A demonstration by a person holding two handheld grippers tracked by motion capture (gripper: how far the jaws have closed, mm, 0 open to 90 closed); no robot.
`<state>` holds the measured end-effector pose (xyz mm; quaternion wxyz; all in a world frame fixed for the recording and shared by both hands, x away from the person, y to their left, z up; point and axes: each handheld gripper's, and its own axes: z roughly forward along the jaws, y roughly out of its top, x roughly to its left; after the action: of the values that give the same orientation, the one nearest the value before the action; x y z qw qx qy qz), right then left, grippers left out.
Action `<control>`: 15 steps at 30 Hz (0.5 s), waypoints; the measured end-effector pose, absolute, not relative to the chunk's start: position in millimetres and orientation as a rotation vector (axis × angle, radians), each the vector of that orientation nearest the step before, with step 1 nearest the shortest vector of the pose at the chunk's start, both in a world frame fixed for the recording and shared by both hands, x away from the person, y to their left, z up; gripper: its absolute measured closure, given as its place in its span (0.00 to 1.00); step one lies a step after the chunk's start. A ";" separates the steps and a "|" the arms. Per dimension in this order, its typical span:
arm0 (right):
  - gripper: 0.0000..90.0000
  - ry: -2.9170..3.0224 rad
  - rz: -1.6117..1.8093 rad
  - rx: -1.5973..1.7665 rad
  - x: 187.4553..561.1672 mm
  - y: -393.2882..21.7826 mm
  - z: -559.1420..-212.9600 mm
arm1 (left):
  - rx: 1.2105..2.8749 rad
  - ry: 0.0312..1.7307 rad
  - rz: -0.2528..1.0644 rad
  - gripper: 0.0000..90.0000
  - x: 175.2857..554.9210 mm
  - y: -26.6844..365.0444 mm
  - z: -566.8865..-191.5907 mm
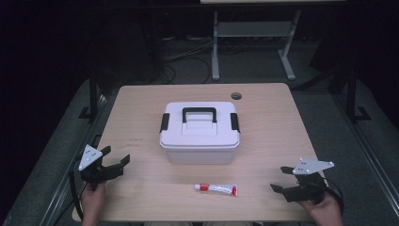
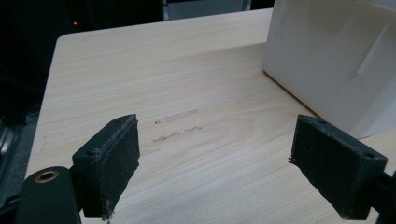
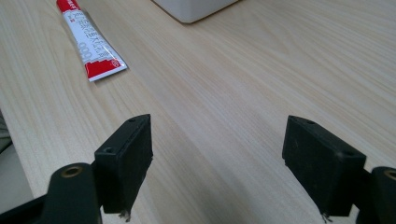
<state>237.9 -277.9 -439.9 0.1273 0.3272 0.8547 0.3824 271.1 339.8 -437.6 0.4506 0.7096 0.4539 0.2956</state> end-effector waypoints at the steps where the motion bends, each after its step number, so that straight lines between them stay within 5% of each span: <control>1: 0.26 2.487 1.113 0.952 237.9 -277.9 -439.9 | 1.758 1.122 0.729 0.16 271.7 339.6 -437.8; 15: 0.28 2.565 1.099 0.931 247.4 -273.9 -427.1 | 1.753 1.121 0.720 0.16 274.9 342.0 -439.4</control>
<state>247.4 -273.9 -427.1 0.1000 0.3149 0.8676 0.3717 274.9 342.0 -439.4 0.4530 0.7098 0.4539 0.2916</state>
